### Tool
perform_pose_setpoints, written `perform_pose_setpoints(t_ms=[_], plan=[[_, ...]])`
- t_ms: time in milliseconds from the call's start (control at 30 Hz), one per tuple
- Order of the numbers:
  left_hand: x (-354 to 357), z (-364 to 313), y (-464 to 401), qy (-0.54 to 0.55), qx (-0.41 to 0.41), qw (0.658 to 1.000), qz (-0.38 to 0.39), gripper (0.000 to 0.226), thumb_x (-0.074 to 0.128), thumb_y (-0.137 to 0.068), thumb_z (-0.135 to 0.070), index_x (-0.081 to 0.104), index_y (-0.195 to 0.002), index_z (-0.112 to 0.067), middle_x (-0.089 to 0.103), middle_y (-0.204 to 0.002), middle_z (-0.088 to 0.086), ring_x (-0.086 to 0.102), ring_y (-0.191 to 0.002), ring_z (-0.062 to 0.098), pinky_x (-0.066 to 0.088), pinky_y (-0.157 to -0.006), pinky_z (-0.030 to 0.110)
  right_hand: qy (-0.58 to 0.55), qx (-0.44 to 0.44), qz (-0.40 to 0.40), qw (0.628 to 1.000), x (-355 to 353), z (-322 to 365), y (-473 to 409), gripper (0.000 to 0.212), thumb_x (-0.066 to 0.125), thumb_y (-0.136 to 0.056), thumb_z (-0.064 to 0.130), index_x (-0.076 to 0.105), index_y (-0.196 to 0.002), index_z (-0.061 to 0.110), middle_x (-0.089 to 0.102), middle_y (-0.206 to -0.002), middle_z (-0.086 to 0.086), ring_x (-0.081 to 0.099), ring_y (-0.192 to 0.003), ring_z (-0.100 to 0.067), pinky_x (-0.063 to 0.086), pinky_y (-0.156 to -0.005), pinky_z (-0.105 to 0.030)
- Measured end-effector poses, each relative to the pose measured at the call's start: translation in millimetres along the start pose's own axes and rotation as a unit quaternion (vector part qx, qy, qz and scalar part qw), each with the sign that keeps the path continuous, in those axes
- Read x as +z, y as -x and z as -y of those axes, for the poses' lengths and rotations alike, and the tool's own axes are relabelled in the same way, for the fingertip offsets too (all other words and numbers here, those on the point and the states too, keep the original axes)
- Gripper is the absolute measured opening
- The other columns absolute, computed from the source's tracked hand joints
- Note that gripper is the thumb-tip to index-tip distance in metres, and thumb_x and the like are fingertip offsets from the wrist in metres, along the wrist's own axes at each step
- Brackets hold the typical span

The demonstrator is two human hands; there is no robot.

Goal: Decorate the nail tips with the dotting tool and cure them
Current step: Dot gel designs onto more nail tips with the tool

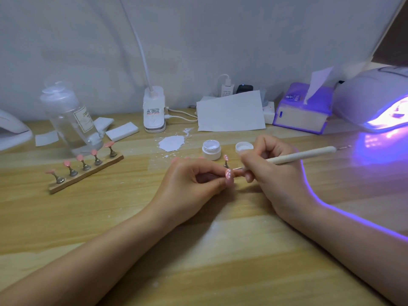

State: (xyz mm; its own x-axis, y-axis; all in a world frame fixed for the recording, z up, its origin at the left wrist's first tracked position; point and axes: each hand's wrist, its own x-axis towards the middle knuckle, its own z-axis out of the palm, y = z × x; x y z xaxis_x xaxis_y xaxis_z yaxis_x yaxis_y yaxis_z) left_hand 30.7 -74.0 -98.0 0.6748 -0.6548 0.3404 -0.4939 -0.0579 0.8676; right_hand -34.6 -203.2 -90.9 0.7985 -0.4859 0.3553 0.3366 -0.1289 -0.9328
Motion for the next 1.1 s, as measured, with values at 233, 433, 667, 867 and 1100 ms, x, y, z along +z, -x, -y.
perform_pose_setpoints(t_ms=[233, 433, 667, 867, 1100], plan=[[1.1, -3.8, 4.4, 0.043, 0.036, 0.998, 0.004, 0.004, 0.069, -0.070, -0.019, 0.069, -0.070, -0.015, 0.071, -0.072, 0.003, 0.069, -0.070, 0.023, 0.055, -0.067, 0.023, -0.037, 0.016, -0.065, 0.997, 1.4, 4.0, -0.7, 0.038, 0.054, -0.076, 0.048, 0.047, -0.061, 0.014, 0.053, -0.037, -0.002, 0.041, -0.031, -0.007, 0.037, -0.038, -0.014], [0.6, -6.3, 5.5, 0.075, 0.021, 0.997, -0.028, 0.006, 0.068, -0.069, -0.019, 0.070, -0.073, -0.015, 0.071, -0.066, -0.001, 0.069, -0.064, 0.007, 0.049, -0.056, 0.014, 0.011, -0.025, -0.041, 0.999, 0.4, 5.8, 4.2, 0.040, 0.053, -0.081, 0.048, 0.055, -0.056, 0.016, 0.050, -0.037, -0.001, 0.043, -0.035, -0.004, 0.037, -0.041, -0.012], [-2.1, -8.5, 6.2, 0.100, 0.020, 0.993, -0.056, 0.016, 0.064, -0.069, -0.024, 0.071, -0.081, -0.016, 0.073, -0.075, -0.001, 0.066, -0.065, 0.001, 0.050, -0.056, 0.013, 0.098, -0.100, 0.087, 0.986, 2.3, 3.2, 8.2, 0.029, 0.070, -0.067, 0.014, 0.051, -0.083, 0.028, 0.068, -0.085, 0.005, 0.064, -0.082, -0.005, 0.051, -0.076, -0.019], [-2.2, -9.1, 6.4, 0.082, 0.023, 0.995, -0.053, 0.014, 0.062, -0.072, -0.025, 0.071, -0.082, -0.022, 0.073, -0.078, 0.003, 0.066, -0.066, 0.003, 0.049, -0.054, 0.015, 0.114, -0.112, 0.080, 0.984, 1.8, 2.2, 8.0, 0.036, 0.071, -0.067, 0.016, 0.051, -0.079, 0.043, 0.068, -0.086, 0.005, 0.063, -0.083, -0.010, 0.053, -0.077, -0.026], [-2.2, -11.4, 8.0, 0.062, 0.036, 0.995, -0.069, 0.012, 0.063, -0.074, -0.026, 0.070, -0.084, -0.023, 0.071, -0.068, -0.004, 0.067, -0.062, 0.005, 0.052, -0.053, 0.018, 0.107, -0.104, 0.061, 0.987, 3.7, 4.0, 6.6, 0.031, 0.072, -0.069, 0.020, 0.052, -0.075, 0.043, 0.067, -0.084, 0.001, 0.062, -0.076, -0.014, 0.053, -0.075, -0.031]])
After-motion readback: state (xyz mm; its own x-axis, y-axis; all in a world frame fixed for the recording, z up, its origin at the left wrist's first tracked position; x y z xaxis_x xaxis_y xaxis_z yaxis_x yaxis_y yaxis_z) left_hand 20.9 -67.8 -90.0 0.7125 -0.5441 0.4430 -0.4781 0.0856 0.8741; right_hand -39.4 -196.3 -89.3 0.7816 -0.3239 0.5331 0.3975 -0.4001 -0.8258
